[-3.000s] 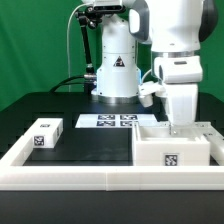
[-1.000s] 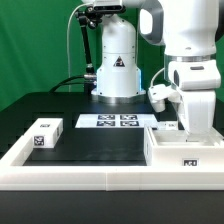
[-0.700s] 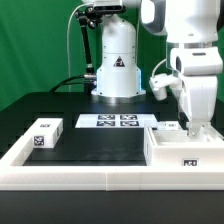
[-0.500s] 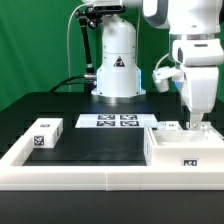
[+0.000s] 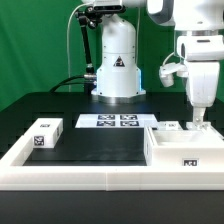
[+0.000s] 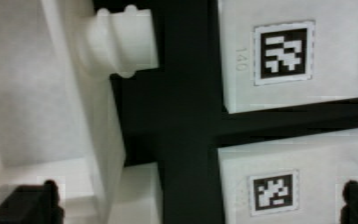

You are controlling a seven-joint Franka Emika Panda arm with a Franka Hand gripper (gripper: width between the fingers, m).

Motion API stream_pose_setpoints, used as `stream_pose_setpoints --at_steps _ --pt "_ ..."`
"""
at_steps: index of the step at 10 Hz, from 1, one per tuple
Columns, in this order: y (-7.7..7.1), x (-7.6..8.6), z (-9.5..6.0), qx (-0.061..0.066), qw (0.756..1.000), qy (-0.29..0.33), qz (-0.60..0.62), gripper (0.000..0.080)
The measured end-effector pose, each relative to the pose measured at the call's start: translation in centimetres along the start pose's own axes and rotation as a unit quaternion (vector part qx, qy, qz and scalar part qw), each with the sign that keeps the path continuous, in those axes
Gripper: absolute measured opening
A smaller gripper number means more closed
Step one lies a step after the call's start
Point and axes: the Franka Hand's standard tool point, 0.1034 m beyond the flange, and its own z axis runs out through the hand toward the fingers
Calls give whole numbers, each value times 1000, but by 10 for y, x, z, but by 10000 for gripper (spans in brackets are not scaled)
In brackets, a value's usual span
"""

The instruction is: Assemble cabinet

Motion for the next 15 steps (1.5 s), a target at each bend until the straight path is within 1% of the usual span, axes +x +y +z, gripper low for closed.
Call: stream_pose_setpoints --at_steps 2,3,4,6,8,9,11,12,13,14,15 --pt "-17 2 3 -5 1000 5 -4 796" --pt "-30 6 7 -2 1000 6 -11 796" --pt "-41 13 11 5 1000 7 -21 796" --pt "-52 23 20 15 999 10 -29 796" --pt "-57 28 35 17 999 19 -28 796" --pt "-60 29 42 20 999 22 -26 796" --pt "-64 31 50 22 999 27 -25 796" --pt "-64 33 50 22 999 27 -23 796" --pt "-63 35 49 21 999 28 -21 675" --pt "-63 35 49 21 999 28 -21 675" --pt "-64 34 50 22 999 28 -20 537"
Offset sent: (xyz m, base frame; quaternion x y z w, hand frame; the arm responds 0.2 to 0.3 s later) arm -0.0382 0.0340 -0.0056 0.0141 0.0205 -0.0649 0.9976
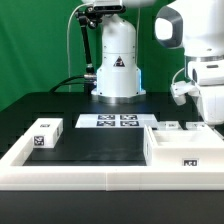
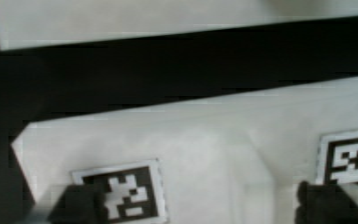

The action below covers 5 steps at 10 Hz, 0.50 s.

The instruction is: Assemble cabinet

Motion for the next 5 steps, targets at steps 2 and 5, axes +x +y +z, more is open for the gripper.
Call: stream_pose_setpoints --at_steps 2,5 --pt "-1 -3 3 3 1000 -1 2 219" --pt "3 -5 1 -2 1000 3 5 70"
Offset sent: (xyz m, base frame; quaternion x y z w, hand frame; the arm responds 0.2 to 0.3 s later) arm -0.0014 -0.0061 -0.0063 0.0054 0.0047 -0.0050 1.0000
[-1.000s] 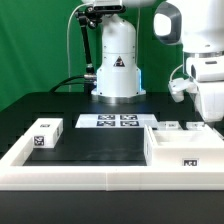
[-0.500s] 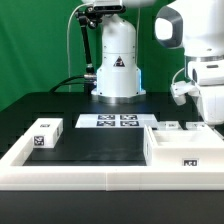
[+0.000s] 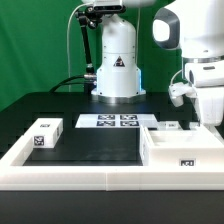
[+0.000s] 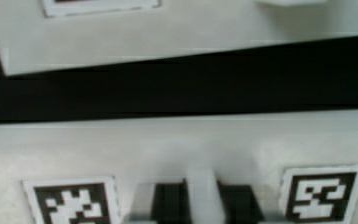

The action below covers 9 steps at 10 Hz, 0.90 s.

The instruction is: Assemble cabinet

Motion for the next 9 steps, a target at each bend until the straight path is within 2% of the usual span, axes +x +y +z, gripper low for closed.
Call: stream_pose_setpoints --at_steps 5,9 --pt "2 -1 -2 -2 1000 0 4 70" --pt "9 -2 -31 -18 1000 -9 9 70"
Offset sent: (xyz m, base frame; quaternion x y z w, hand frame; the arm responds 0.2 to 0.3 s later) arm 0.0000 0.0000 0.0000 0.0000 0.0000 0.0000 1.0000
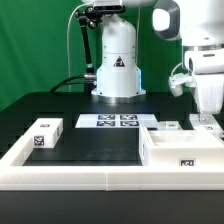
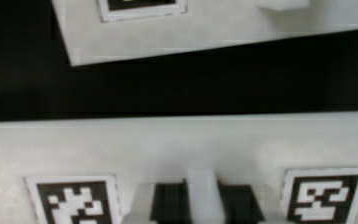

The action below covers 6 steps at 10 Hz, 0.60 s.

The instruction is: Assemble cabinet

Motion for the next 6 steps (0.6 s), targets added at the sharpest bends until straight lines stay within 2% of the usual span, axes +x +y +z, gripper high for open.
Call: stream_pose_setpoints --at_steps 2,5,6 --pt "8 -6 -13 -11 1000 -2 -2 70" --pt "22 -40 -22 -12 1000 -9 -10 70" --pt "24 -53 -22 -7 1000 -12 -8 70"
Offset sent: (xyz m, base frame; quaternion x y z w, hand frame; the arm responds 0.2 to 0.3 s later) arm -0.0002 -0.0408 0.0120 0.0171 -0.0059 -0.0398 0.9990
